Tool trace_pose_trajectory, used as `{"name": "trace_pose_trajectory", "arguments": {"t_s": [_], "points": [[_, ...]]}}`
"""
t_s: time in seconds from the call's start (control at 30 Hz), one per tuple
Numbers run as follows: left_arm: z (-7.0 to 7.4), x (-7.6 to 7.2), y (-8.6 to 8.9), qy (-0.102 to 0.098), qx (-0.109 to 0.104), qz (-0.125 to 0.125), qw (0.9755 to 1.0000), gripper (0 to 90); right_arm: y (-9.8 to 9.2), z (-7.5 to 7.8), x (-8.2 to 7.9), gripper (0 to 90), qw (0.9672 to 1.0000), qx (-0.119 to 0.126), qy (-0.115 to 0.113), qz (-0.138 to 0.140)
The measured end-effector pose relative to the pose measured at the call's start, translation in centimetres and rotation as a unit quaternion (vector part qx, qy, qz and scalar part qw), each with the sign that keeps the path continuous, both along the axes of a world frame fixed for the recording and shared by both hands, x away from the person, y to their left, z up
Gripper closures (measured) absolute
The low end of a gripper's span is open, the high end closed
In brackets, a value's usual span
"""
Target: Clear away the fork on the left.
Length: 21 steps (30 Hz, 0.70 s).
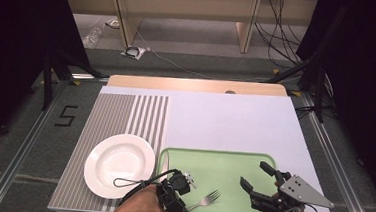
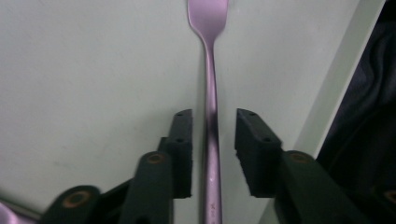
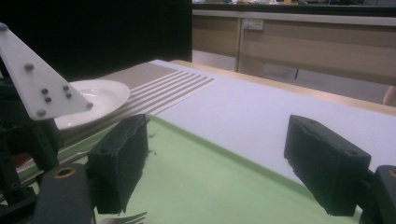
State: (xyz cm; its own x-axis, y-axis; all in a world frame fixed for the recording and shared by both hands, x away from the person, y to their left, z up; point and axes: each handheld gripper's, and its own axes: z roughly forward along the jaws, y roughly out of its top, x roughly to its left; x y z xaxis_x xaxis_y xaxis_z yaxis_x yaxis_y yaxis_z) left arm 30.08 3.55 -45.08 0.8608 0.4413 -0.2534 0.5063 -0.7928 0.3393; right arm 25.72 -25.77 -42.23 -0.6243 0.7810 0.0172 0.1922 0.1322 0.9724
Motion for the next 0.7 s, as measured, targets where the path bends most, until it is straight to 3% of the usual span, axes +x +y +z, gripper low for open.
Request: {"name": "trace_pose_trajectory", "arguments": {"t_s": [0.13, 0.27, 0.37, 0.5, 0.57, 0.7], "points": [[0.6, -0.6, -0.6, -0.042, -0.015, -0.004, 0.999, 44.8, 0.0, 0.0, 0.0, 22.5, 1.0, 0.0, 0.0, 0.0], [0.2, -0.9, -1.0, -0.057, -0.024, -0.003, 0.9981, 43.6, 0.0, 0.0, 0.0, 22.6, 1.0, -0.001, 0.001, -0.001], [0.0, -1.1, -1.1, -0.068, -0.033, -0.007, 0.9971, 50.8, 0.0, 0.0, 0.0, 22.6, 1.0, 0.001, 0.0, -0.001], [-0.1, -1.3, -1.2, -0.065, -0.043, -0.017, 0.9968, 68.8, 0.0, 0.0, 0.0, 22.6, 1.0, 0.0, -0.001, 0.0], [-0.4, -1.8, -1.7, -0.061, -0.039, -0.031, 0.9969, 76.3, 0.0, 0.0, 0.0, 22.6, 1.0, 0.0, -0.001, 0.0], [-1.0, -2.2, -2.1, -0.065, -0.023, -0.033, 0.9971, 89.0, 0.0, 0.0, 0.0, 22.7, 1.0, -0.001, 0.0, -0.001]]}}
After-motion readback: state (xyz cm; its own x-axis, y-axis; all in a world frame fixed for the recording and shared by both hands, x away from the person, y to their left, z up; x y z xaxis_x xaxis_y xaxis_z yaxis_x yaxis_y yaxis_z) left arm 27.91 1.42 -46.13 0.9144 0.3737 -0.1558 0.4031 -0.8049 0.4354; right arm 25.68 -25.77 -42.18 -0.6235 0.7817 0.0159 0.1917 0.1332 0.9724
